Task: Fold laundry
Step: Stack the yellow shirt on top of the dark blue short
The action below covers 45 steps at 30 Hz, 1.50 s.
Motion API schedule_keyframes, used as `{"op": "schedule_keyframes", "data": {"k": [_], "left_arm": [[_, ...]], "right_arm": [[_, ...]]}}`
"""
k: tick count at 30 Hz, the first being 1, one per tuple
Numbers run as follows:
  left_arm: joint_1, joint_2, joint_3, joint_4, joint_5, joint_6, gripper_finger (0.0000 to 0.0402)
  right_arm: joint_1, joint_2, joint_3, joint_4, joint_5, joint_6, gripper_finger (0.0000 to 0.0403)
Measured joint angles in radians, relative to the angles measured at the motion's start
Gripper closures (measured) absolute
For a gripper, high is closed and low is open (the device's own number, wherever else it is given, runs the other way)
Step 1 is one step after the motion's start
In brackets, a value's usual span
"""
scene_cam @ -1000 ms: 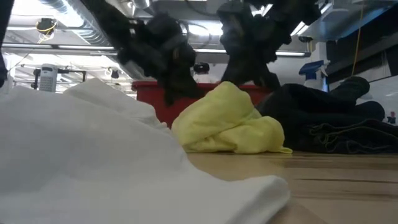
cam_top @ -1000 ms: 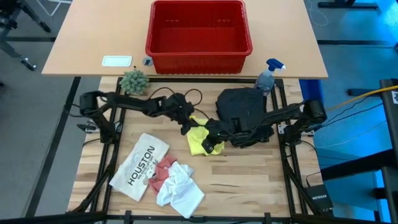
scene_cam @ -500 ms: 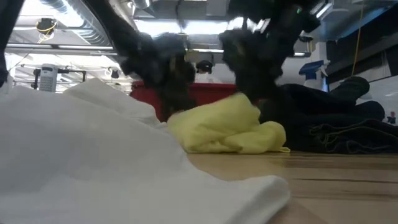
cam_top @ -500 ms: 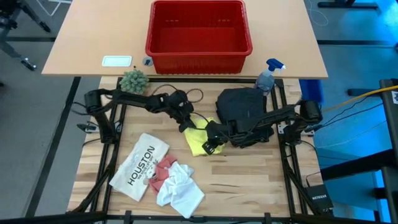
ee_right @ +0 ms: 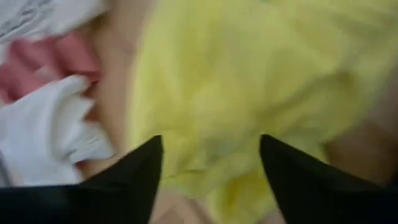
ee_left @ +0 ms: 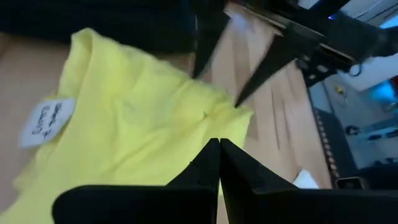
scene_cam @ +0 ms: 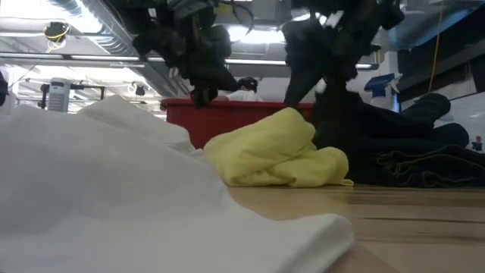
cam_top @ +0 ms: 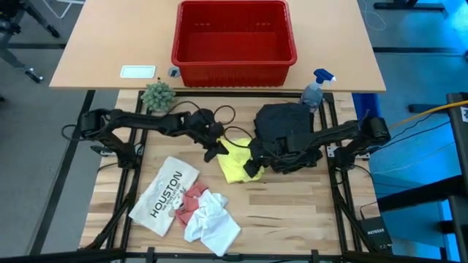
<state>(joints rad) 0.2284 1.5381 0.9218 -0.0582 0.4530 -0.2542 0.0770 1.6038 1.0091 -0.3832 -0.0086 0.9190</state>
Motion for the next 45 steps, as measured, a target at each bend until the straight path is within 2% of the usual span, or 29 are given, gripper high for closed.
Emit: {"op": "schedule_keyframes", "data": {"k": [3, 6, 9, 11, 14, 19, 23, 29, 37, 45], "left_arm": [[-0.017, 0.000, 0.000, -0.049, -0.036, 0.007, 0.0401], [-0.019, 0.000, 0.000, -0.095, -0.046, 0.016, 0.0401], [-0.018, 0.000, -0.001, -0.155, -0.054, 0.035, 0.0401], [-0.018, -0.005, -0.001, -0.194, -0.055, 0.056, 0.0401], [-0.018, -0.017, -0.001, -0.246, -0.064, 0.086, 0.0401], [-0.011, -0.063, -0.012, -0.289, -0.078, 0.128, 0.0401], [0.005, -0.118, -0.065, -0.303, -0.081, 0.127, 0.0401], [0.036, -0.227, -0.157, -0.307, -0.082, 0.104, 0.0401], [0.065, -0.350, -0.254, -0.300, -0.085, 0.074, 0.0401], [0.069, -0.380, -0.281, -0.296, -0.091, 0.074, 0.0401]], "right_arm": [[-0.001, 0.000, -0.046, 0.025, 0.043, 0.088, 0.0086], [0.000, 0.001, -0.098, 0.100, 0.068, 0.193, 0.0042], [0.000, 0.002, -0.144, 0.257, 0.070, 0.268, 0.0025], [-0.006, 0.001, -0.163, 0.288, 0.099, 0.322, 0.0025], [-0.016, 0.016, -0.181, 0.277, 0.145, 0.372, 0.0036], [-0.035, 0.072, -0.179, 0.284, 0.149, 0.411, 0.0055], [-0.056, 0.143, -0.176, 0.361, 0.123, 0.416, 0.0055], [-0.059, 0.260, -0.077, 0.373, 0.122, 0.397, 0.0062], [-0.022, 0.308, 0.035, 0.334, 0.143, 0.294, 0.0177], [-0.033, 0.357, 0.061, 0.390, 0.077, 0.231, 0.0189]]}}
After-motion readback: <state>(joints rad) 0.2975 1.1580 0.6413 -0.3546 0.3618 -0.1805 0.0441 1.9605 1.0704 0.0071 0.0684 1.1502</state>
